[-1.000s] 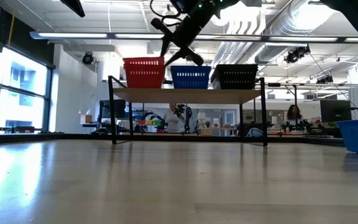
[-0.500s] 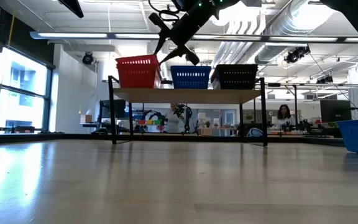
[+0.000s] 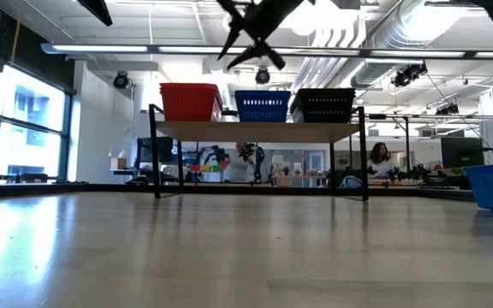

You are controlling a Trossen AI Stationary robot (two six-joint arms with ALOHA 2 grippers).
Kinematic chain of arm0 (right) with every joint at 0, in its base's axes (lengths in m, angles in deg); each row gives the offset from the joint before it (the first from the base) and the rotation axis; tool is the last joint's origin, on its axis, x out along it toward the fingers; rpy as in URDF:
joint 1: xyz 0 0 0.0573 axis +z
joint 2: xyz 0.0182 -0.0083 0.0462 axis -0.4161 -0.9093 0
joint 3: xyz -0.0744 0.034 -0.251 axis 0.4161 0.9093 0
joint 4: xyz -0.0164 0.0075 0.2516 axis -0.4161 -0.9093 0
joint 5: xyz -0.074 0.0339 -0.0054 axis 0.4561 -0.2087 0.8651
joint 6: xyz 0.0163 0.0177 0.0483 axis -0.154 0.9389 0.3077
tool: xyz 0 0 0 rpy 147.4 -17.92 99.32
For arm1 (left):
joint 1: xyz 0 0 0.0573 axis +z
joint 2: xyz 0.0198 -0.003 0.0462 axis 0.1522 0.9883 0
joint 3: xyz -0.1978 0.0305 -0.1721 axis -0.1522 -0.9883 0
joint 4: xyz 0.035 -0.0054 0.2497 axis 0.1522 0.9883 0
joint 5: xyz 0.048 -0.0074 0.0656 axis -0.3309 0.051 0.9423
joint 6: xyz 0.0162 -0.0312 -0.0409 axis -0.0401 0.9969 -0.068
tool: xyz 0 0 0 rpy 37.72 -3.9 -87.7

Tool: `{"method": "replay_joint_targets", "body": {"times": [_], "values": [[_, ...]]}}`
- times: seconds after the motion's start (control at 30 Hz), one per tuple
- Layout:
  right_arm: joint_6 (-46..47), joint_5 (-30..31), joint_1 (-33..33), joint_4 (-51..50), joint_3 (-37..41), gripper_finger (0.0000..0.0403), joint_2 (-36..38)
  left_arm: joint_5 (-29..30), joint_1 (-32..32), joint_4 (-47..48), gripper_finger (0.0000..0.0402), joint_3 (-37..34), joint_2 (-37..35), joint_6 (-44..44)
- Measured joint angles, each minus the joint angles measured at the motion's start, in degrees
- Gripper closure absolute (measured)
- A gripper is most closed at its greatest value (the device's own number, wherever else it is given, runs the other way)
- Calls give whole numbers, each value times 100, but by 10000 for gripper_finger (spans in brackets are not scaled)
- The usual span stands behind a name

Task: Stack baskets on shelf by color
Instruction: Stack the the blue basket on top of the blue basket on the shelf

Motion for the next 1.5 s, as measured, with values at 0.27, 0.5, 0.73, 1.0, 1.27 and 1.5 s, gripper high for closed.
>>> {"method": "replay_joint_targets", "body": {"times": [0.27,0.5,0.73,1.0,1.27,1.5], "values": [[-1005,-105,302,-1287,0,304,394,-123,-2,0,261,0,0,43],[-1357,-494,784,-2492,0,304,400,-127,-2,-2,261,0,0,44],[-1753,-429,1546,-3092,0,305,398,-128,-2,-2,261,0,0,43],[-1621,326,2406,-4623,0,305,396,-125,-2,-2,261,-2,4,44],[-1607,642,3015,-5453,99,305,501,-121,-2,-9,261,0,110,267],[-1425,678,3475,-5462,1131,305,1190,-76,0,-13,261,0,220,346]]}}
